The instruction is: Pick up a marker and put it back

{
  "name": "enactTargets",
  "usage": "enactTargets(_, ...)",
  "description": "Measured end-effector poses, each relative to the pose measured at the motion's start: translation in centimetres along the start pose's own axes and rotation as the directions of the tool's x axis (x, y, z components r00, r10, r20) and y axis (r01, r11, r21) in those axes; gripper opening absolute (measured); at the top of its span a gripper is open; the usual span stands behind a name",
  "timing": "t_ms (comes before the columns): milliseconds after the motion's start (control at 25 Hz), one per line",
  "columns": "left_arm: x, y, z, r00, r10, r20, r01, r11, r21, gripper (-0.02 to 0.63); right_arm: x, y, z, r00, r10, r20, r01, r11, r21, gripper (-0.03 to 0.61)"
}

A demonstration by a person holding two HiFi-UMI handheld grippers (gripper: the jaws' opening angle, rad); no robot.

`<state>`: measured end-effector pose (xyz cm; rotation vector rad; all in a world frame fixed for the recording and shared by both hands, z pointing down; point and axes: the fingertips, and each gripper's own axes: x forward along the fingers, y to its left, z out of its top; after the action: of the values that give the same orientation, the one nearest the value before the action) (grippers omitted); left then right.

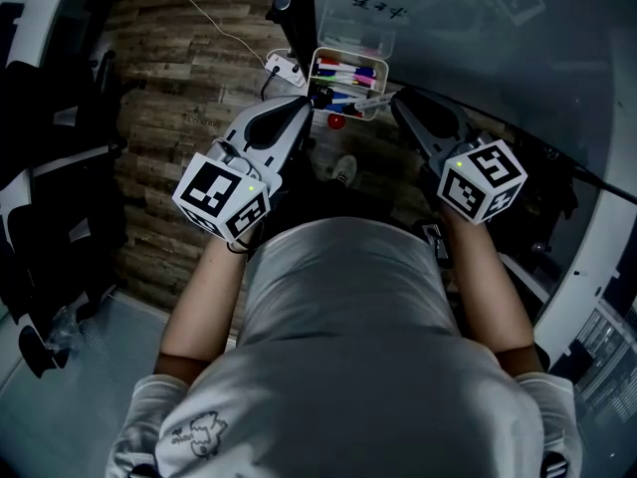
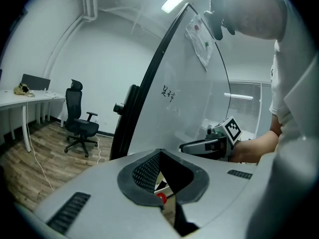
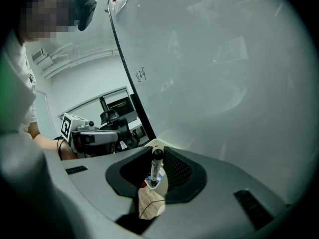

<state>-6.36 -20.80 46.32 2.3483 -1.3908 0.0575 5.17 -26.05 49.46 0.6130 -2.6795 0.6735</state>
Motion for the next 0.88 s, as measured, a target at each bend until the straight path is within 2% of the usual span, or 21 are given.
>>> enactTargets(880,-0.3,0.4,-0.9,1.0,0.002,0.001,-0.002,1.0,-0.015,0.005,0.7,0.2,-1.0,0.999,0.013,-0.033,-0.013,1.0,0.004,0.075)
